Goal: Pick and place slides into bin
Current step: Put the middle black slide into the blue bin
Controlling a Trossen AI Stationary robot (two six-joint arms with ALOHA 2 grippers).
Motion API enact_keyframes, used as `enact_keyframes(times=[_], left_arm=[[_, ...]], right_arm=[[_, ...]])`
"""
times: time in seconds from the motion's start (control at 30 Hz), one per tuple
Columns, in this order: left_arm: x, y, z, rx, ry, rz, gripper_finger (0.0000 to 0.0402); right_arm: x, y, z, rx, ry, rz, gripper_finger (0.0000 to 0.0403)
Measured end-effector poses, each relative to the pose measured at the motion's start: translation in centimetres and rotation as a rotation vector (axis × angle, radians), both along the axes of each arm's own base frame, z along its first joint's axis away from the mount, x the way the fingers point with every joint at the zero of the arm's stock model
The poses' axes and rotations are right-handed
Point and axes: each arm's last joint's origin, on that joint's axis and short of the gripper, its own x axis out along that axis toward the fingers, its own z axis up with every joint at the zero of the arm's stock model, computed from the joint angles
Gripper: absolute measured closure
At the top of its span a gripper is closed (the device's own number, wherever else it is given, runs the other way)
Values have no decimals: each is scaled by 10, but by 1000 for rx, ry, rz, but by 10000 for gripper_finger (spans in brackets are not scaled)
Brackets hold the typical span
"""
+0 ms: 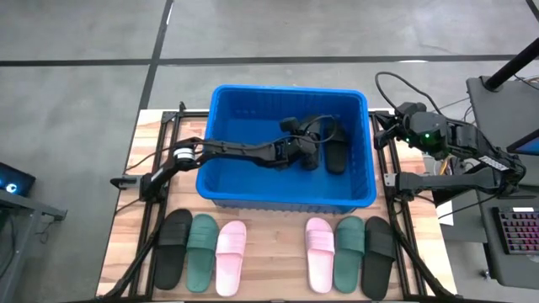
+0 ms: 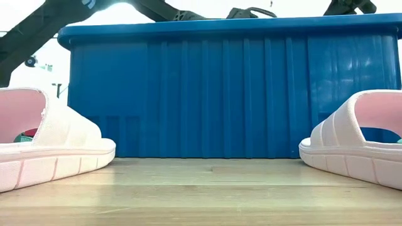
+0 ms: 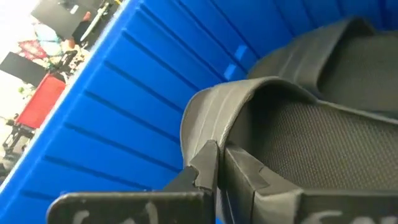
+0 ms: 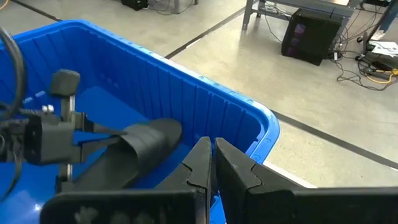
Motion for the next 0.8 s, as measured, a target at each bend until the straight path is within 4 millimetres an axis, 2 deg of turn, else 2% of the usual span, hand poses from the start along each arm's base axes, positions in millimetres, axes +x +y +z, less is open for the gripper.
enact_keyframes(times=[0.13,0.33,0.63,0.8], left_arm=[[2,0,-9,10,17,2,402],[6,4,-6,35,7,24,402],[27,7,-25,33,76,26,402],[27,11,-25,33,60,43,402]], right_arm=[[0,0,0,0,0,0,390],[0,0,0,0,0,0,390],[0,0,0,-2,3,2,390],[0,0,0,-2,3,2,390]])
